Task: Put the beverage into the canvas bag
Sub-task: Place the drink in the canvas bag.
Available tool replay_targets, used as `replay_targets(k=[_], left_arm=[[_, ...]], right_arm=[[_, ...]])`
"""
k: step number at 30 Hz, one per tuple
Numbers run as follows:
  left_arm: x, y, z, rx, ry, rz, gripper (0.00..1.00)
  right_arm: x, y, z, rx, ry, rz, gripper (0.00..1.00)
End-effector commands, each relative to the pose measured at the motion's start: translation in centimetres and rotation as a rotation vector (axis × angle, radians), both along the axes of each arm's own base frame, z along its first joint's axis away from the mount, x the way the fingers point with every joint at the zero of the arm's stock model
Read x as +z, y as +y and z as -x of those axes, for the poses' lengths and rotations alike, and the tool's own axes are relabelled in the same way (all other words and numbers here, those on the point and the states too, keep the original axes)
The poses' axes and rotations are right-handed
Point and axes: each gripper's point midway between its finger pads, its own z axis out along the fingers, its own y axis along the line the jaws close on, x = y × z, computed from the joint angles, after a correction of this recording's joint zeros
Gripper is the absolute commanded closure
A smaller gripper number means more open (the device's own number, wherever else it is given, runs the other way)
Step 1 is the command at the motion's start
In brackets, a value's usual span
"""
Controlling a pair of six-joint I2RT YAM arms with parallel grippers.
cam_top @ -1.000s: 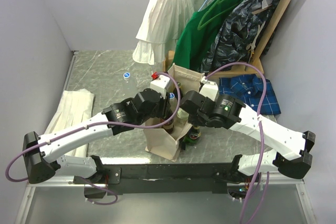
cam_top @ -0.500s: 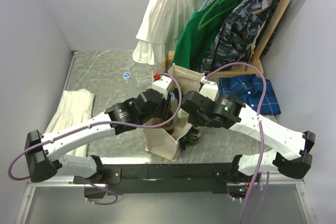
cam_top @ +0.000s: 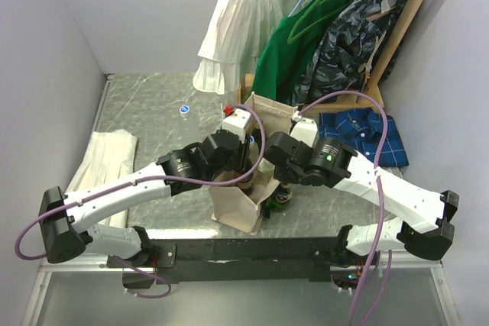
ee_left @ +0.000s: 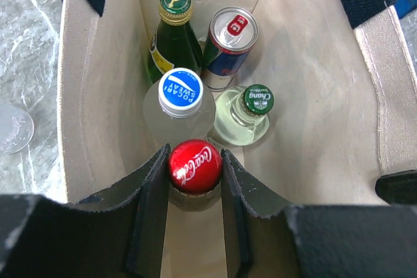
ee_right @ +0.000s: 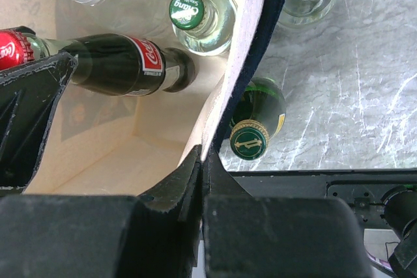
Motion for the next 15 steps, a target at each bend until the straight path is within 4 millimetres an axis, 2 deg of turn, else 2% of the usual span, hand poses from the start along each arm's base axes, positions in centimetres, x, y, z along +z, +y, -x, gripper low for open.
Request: replay_targets(k=[1, 4, 8, 11, 15], left_arm=[[1.8, -0.1, -0.5, 0.035, -0.032, 0.046, 0.93], [1.9, 0.0, -0.3, 0.032, -0.032, 0.054, 0.84], [2.2, 0.2, -0.1, 0.033, -0.041, 0.062, 0.64], [2.2, 0.3, -0.1, 0.030, -0.046, 0.063, 0.57], [1.1, 0.6, -0.1, 0.036, -0.037, 0.030, 0.54]], right_arm=[[1.2, -0.5, -0.8, -0.029, -0.061, -0.006, 1.00], [1.1, -0.5, -0.7, -0.029, -0.060, -0.007, 1.00], [1.1, -0.5, -0.8, -0.029, -0.062, -0.007, 1.00], [1.1, -0.5, -0.8, -0.026, -0.061, -0.006, 1.00], [1.0, -0.5, -0.8, -0.027, -0.060, -0.004, 1.00]])
